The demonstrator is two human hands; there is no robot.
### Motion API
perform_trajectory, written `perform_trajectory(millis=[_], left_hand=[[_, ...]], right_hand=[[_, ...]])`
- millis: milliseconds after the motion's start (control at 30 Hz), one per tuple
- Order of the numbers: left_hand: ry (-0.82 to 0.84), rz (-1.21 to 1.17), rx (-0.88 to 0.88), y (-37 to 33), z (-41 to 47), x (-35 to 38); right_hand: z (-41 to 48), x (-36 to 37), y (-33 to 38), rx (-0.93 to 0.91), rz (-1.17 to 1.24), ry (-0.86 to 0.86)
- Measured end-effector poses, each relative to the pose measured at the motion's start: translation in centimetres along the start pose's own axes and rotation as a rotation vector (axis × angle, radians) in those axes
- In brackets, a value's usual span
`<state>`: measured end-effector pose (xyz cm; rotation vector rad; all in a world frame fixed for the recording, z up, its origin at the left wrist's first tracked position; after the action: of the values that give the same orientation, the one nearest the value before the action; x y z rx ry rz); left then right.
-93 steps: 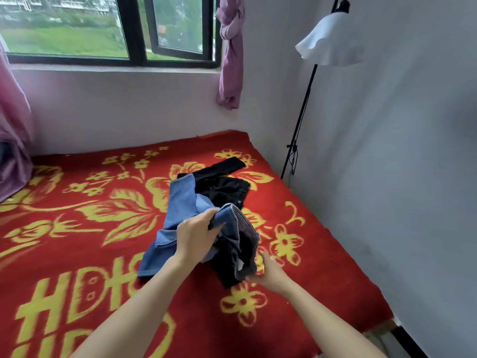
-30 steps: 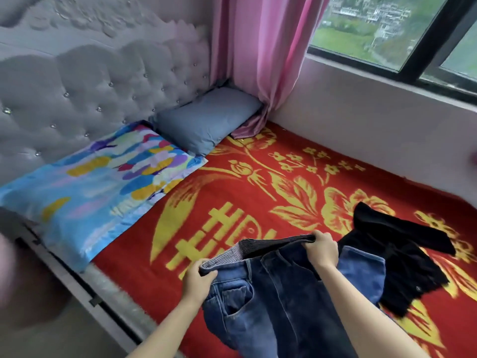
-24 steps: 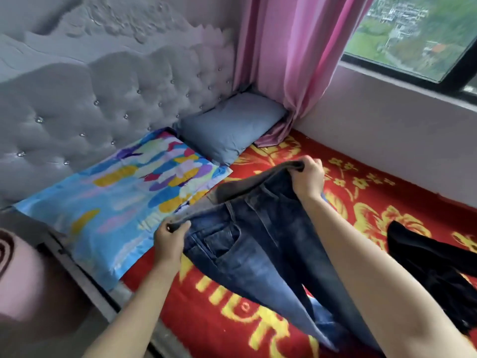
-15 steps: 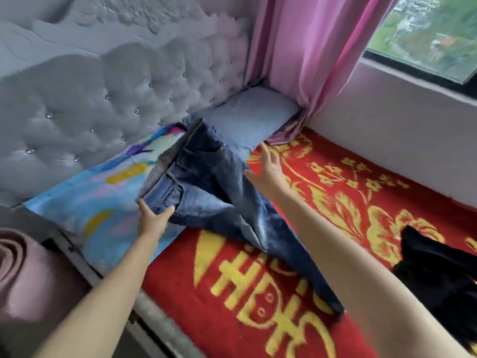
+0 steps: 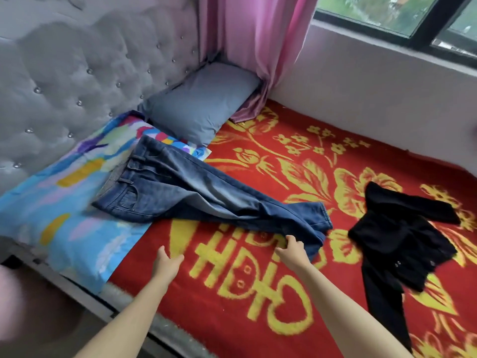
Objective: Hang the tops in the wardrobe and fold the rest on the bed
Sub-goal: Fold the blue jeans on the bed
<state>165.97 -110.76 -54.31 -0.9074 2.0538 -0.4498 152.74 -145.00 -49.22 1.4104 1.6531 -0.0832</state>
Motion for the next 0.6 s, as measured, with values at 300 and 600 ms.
perform_trajectory(millis=[300,600], left_hand=[[0.053,0.125,0.026,-1.0,-2.5,5.2],[0.158,0.257,0.068,-3.2,3.9,5.9]], right_hand=[[0.8,0.2,-9.1,0.145,0.043,0.011],[2.4,3.1,-9.9,0.303,0.063,-0.004]])
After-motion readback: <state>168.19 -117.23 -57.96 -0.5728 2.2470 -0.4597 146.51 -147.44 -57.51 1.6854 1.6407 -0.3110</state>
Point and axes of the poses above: each hand's wrist, its own z-axis towards the middle knuckle, its own x-axis out of the palm, y = z × x, the point moved 10 cm from there along z, towards the middle knuckle, and after that the axes turned 10 degrees about z, right-handed, at the moved point
